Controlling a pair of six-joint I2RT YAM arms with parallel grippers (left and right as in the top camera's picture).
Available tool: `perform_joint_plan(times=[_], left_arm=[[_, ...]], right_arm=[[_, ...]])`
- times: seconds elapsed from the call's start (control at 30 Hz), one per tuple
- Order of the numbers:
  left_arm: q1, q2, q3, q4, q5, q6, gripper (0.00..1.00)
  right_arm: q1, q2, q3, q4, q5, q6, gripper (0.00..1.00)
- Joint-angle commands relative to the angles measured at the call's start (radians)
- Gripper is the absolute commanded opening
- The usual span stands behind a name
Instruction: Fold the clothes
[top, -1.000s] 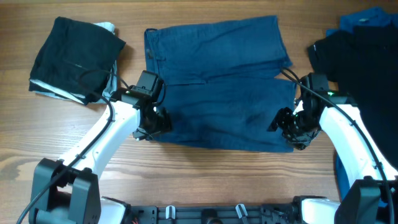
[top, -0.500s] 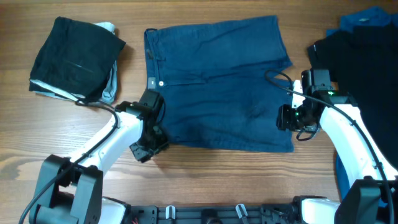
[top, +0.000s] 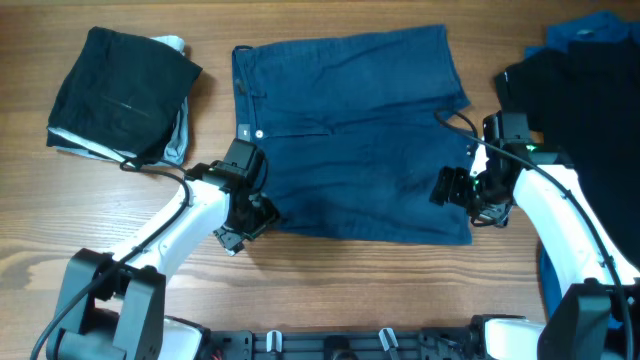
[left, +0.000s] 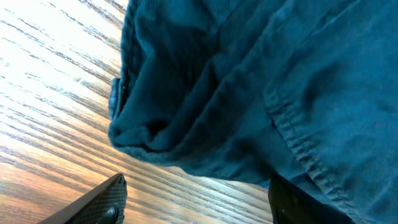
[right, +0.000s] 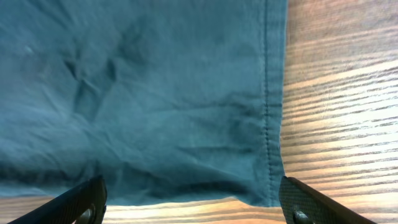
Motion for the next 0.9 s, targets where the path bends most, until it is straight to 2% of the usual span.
perform_joint_plan(times=[0.0, 0.03, 0.17, 0.2, 0.23, 0.27, 0.3, 0.5, 0.57, 0.67, 0.87], left_arm=[[0.051, -0.031, 0.007, 0.003, 0.007, -0.006, 0.76], [0.082, -0.032, 0.007, 0.006, 0.008, -0.006, 0.76], [0.119, -0.032, 0.006, 0.052, 0.013, -0.005, 0.68], [0.119, -0.032, 0.006, 0.066, 0.02, -0.006, 0.66], [0.119, -0.032, 0.006, 0.078, 0.024, -0.005, 0.66], [0.118, -0.032, 0.006, 0.089, 0.023, -0.004, 0.66], [0.119, -0.032, 0.007, 0.103, 0.022, 0.026, 0.66], [0.119, -0.032, 0.006, 0.103, 0.019, 0.045, 0.67], [0.119, -0.032, 0.006, 0.103, 0.019, 0.044, 0.67], [0.119, -0.032, 0.006, 0.103, 0.019, 0.074, 0.67], [0.119, -0.032, 0.006, 0.103, 0.019, 0.074, 0.67]], right_arm=[[-0.004, -0.043, 0.114, -0.031, -0.016, 0.049, 0.92], [-0.004, -0.046, 0.114, -0.04, -0.017, 0.05, 1.0], [-0.004, -0.045, 0.052, -0.082, -0.048, 0.157, 1.0], [-0.004, -0.045, 0.035, -0.084, -0.047, 0.18, 0.98], [-0.004, -0.045, 0.016, -0.082, -0.047, 0.211, 0.89], [-0.004, -0.045, -0.004, -0.071, -0.042, 0.254, 0.88], [-0.004, -0.045, -0.042, -0.04, -0.016, 0.337, 0.88], [-0.004, -0.045, -0.107, -0.008, -0.009, 0.463, 0.89], [-0.004, -0.045, -0.14, 0.003, -0.009, 0.49, 0.9], [-0.004, -0.045, -0.23, 0.118, -0.018, 0.531, 0.88], [-0.004, -0.045, -0.254, 0.127, -0.024, 0.562, 0.83]])
